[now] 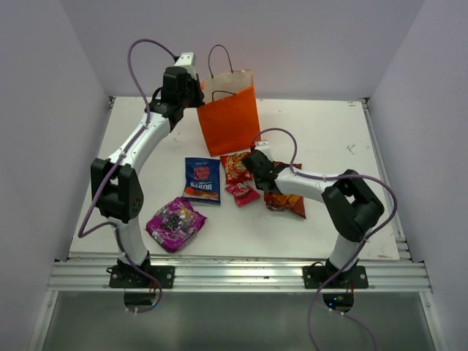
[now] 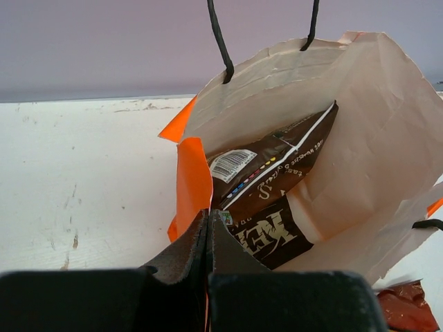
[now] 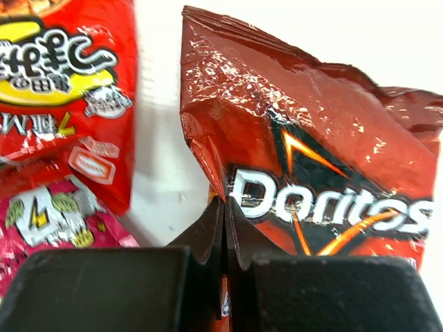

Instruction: Place the snacks into the paper bag

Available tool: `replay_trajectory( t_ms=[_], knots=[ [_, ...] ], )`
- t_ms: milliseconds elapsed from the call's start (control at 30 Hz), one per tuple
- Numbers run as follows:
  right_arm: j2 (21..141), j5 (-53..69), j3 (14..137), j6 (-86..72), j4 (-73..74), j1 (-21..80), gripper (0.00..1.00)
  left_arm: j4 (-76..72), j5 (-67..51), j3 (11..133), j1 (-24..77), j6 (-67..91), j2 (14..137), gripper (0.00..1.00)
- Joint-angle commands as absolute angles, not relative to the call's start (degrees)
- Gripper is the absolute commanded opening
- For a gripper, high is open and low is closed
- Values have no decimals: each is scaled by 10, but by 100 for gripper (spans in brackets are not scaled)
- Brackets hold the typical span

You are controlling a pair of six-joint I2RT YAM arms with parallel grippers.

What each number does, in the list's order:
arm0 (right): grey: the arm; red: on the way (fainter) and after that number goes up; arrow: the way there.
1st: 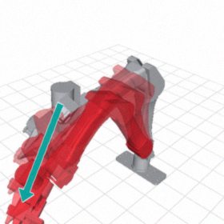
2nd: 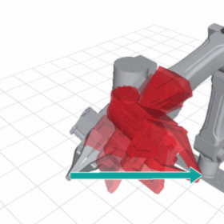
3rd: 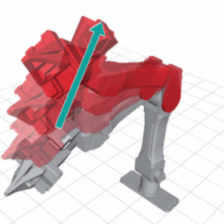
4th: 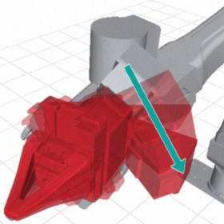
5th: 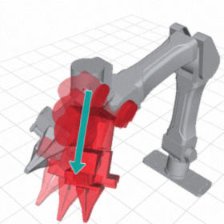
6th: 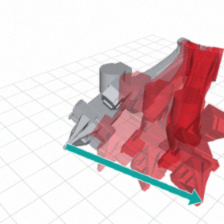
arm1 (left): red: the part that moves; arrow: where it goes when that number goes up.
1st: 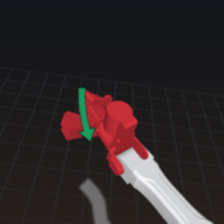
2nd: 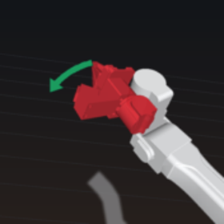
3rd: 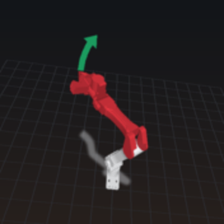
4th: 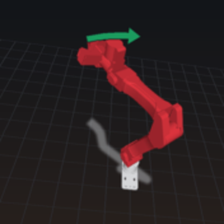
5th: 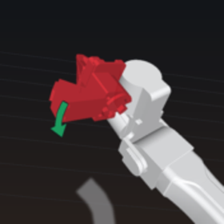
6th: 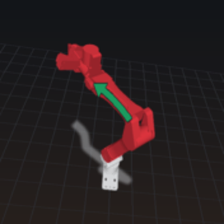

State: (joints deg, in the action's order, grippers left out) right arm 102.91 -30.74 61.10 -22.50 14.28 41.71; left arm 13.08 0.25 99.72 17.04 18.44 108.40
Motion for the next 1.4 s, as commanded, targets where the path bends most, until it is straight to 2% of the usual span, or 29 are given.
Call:
replay_trajectory(
  t_ms=[0, 100, 233, 400, 433, 500, 533, 733, 867, 1100, 1367],
  knots=[
    [936, -346, 626, -211, 173, 417, 0, 105, -17, 991, 175, 177, 1056, 0],
    [856, -377, 684, -165, 203, 417, 0, 105, -22, 985, 175, 177, 1049, 0],
    [857, -410, 863, -83, 217, 416, 0, 99, -24, 969, 175, 178, 1038, 0],
    [984, -427, 1069, 34, 133, 409, 0, 93, -27, 954, 176, 185, 1025, 0],
    [1010, -427, 1158, 47, 127, 409, 0, 93, -28, 951, 176, 185, 1024, 0],
    [1097, -424, 1261, 75, 122, 408, 0, 91, -31, 949, 178, 187, 1022, 0],
    [1130, -414, 1362, 83, 123, 407, 0, 91, -32, 948, 178, 188, 1022, 0],
    [1237, -388, 1532, 84, 8, 394, 0, 91, -40, 949, 188, 187, 1025, 0],
    [1253, -364, 1544, 54, -55, 371, 0, 94, -41, 947, 192, 185, 1027, 0],
    [1264, -325, 1526, -22, -41, 345, 0, 97, -41, 947, 193, 182, 1027, 0],
    [1224, -286, 1329, -61, -11, 348, 0, 93, -40, 949, 193, 183, 1030, 0]
  ],
)
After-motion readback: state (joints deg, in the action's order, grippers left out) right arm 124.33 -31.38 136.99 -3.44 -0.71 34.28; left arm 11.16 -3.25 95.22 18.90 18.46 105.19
